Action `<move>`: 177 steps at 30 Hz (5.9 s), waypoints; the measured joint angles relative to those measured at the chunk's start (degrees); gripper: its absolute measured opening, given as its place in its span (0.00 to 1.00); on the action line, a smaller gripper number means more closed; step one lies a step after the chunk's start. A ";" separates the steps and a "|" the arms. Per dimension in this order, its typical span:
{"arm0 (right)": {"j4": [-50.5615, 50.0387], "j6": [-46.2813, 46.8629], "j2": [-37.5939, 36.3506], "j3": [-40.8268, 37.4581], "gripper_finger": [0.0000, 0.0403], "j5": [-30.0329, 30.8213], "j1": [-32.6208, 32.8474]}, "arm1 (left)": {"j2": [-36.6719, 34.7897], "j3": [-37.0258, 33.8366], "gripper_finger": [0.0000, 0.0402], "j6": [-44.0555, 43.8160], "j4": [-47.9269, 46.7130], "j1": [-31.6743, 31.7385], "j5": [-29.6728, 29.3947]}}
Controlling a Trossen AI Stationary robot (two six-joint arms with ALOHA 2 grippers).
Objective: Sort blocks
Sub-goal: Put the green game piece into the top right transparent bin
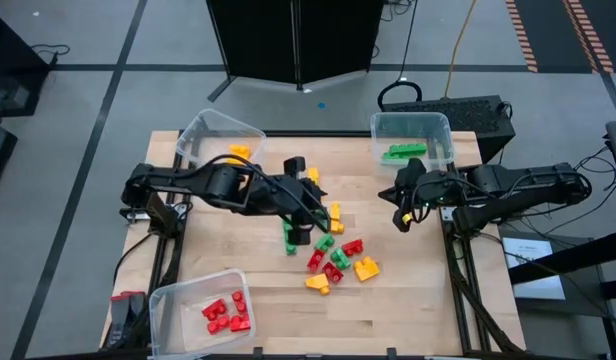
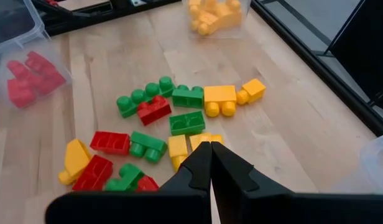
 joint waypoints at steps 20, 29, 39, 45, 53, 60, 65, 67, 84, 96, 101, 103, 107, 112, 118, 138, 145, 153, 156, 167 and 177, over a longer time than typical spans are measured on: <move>-13.11 4.39 -0.02 0.00 0.02 -3.14 0.00 | -0.08 -7.61 0.36 -11.97 -2.20 2.05 0.69; -16.59 8.09 -0.04 0.00 0.02 -3.15 0.00 | -0.08 -20.52 0.36 -32.84 -6.23 4.29 0.73; -16.48 9.20 -0.04 0.00 0.02 -2.97 0.00 | -0.08 -32.18 0.36 -61.83 -4.42 5.12 -1.20; -16.20 10.09 -0.04 0.00 0.02 -2.95 0.00 | 0.81 -36.74 0.36 -61.53 1.89 8.75 -1.47; -16.20 12.02 -0.06 0.00 0.02 -2.95 0.00 | 7.95 -37.33 0.36 -54.74 7.31 13.28 4.50; -16.23 12.20 -0.07 0.00 0.02 -2.95 0.00 | 12.02 -37.28 0.36 -51.92 10.03 14.60 7.36; -16.26 11.70 -0.07 0.00 0.02 -2.95 0.00 | 12.92 -37.23 0.36 -52.04 10.37 15.99 6.07; -16.26 11.03 -0.07 0.00 0.02 -2.93 -0.02 | 13.22 -37.25 0.36 -51.94 10.57 16.24 6.09; -16.49 10.67 -0.07 0.00 0.02 -2.93 -0.02 | 18.48 -36.51 0.14 -48.45 13.11 16.65 12.12; -16.12 12.20 -0.07 0.01 0.02 -2.93 -0.02 | 18.98 -29.51 0.01 -43.93 9.18 16.47 14.22; -14.69 12.08 -0.70 0.00 0.02 -2.93 -0.02 | 19.36 -24.89 0.01 -41.75 5.47 16.76 13.46; -14.13 11.78 -1.33 0.01 0.02 -2.93 -0.01 | 19.20 -23.22 0.01 -41.30 4.72 17.16 12.86; -13.61 11.69 -3.34 0.00 0.02 -2.93 -0.01 | 19.18 -21.70 0.01 -40.26 3.14 17.83 12.38; -12.59 11.74 -6.77 0.00 0.02 -2.91 -0.01 | 19.16 -18.92 0.00 -39.65 2.75 18.52 12.18; -9.94 11.71 -11.07 0.02 0.02 -2.62 0.00 | 19.14 -13.46 0.00 -36.93 3.60 20.12 10.41; -6.64 8.35 -15.23 0.02 0.02 -2.30 -0.02 | 21.13 -4.64 0.00 -20.72 50.07 27.44 10.97; -6.67 6.40 -15.23 0.02 0.02 -2.10 -0.04 | 26.88 -4.66 0.00 -21.00 60.07 29.05 14.43; -6.80 4.42 -15.23 0.02 0.02 -0.90 -0.04 | 32.25 -4.71 0.00 -23.93 70.43 29.36 15.40; -6.80 4.50 -15.23 0.02 0.02 -0.90 -0.04 | 32.56 -4.71 0.00 -23.74 73.58 29.41 15.38; -6.80 4.00 -15.23 0.02 0.02 -0.90 -0.04 | 33.25 -4.62 0.00 -10.84 75.31 29.36 15.86; -6.70 4.77 -15.23 0.02 0.02 -0.96 -0.04 | 34.50 -4.71 0.06 -10.34 75.20 30.44 22.28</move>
